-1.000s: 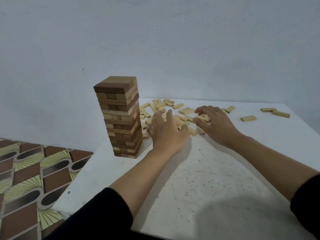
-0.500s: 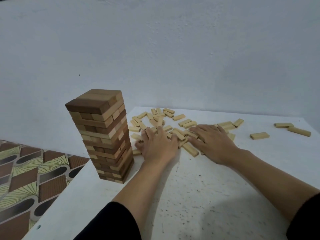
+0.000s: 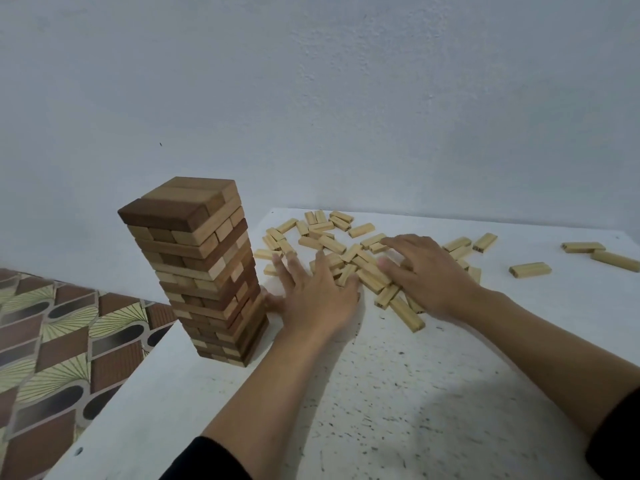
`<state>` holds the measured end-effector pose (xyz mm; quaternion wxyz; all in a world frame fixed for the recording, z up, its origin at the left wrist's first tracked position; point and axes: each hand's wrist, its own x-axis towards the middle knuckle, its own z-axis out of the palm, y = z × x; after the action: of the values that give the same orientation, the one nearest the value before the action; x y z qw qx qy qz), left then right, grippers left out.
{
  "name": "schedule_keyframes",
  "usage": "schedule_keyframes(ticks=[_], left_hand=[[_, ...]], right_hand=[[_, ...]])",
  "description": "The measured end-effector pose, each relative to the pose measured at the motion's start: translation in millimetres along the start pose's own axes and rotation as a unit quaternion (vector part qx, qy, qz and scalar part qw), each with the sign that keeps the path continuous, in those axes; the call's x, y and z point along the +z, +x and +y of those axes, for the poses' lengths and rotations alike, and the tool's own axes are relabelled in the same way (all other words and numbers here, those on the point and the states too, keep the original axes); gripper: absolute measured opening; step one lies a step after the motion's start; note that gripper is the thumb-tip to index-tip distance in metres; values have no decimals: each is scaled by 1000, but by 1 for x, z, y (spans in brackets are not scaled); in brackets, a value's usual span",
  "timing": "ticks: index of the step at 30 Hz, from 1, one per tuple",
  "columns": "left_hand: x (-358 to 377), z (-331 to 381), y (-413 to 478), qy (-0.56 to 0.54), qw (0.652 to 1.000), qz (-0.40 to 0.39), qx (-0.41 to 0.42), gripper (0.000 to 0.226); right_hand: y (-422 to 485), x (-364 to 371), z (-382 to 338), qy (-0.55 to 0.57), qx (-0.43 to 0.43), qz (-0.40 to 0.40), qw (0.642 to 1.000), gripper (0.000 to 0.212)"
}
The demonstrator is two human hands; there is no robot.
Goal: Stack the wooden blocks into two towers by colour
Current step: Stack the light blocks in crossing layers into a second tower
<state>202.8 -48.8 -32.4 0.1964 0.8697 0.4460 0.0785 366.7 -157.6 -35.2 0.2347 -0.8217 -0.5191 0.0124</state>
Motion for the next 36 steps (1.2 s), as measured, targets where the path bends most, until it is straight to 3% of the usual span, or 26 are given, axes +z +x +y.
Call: schedule_keyframes(ticks=[9,13,18,22,25,29,36], left_hand=[[2,6,12,-17,1000,-1,-9,74],[7,15,-2,-9,999,16,39,65],[9,17,-20,-35,994,-31,102,61],[4,16,-19,-111,985,23,129,52],[-1,11,-5,-100,988,94,69,51],[-1,9,23,-112,989,86,-49,59],[-2,15,62,-120,980,111,-118,69]], right_hand=[[0,6,7,-41,-24,-51,998,74],[-13,0,8,-13,-22,-36,999,52],[-31,-6,12,12,-1,26,1000,31],[-21,-11,12,-3,9,86,996,24],[-6,-11,8,12,-6,67,998,31],[21,-2,0,13,-23,6,1000,47],[82,4,-7,10,-45,-25,999,48]])
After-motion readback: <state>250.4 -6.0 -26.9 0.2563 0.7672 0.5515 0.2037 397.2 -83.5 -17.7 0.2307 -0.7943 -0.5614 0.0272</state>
